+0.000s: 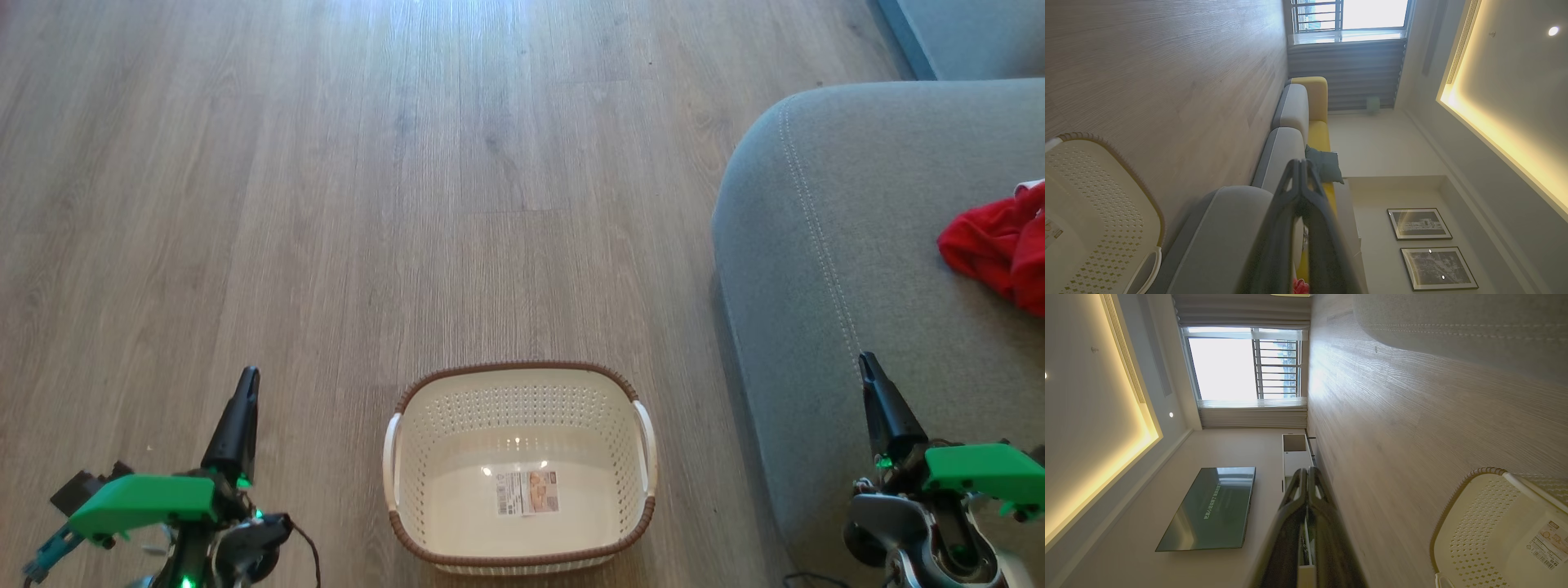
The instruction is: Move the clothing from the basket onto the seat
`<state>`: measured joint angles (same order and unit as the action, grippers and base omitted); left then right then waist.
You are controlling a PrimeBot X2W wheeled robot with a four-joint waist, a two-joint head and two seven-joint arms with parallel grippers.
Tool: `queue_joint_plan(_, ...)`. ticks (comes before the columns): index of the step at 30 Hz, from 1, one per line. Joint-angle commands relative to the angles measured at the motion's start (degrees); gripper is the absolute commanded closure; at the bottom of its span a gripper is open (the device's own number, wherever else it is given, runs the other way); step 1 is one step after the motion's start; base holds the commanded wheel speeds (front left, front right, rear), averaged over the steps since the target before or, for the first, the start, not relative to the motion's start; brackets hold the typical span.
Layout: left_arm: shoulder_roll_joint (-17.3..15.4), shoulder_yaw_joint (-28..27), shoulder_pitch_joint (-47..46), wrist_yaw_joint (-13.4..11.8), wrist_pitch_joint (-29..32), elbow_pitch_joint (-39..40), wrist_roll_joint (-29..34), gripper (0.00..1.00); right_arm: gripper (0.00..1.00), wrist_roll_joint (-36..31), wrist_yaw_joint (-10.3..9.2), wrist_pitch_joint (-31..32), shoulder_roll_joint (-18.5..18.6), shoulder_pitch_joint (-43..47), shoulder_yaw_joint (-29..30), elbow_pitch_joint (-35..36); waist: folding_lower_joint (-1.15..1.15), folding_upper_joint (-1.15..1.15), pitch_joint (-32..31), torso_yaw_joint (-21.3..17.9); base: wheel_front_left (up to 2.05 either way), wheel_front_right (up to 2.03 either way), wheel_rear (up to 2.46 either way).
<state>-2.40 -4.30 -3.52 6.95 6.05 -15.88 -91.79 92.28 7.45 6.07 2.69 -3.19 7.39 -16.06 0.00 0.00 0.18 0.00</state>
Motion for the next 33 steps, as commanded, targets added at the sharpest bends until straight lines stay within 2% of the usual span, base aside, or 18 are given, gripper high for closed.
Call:
queue_joint_plan(1,-0.48,-2.22,-2.67,0.54,0.44,1.83,-0.38,1.0,1.0,-0.08,0.03,0.38,0.27,-2.98,-0.91,2.04,0.0,0.0,0.0,0.0,0.0,0.0,0.0)
queue_joint_plan(33,-0.48,-2.21,-2.67,0.54,0.44,1.83,-0.38,1.0,1.0,-0.12,0.03,0.42,0.24,-2.99,-0.87,2.03,0.0,0.0,0.0,0.0,0.0,0.0,0.0)
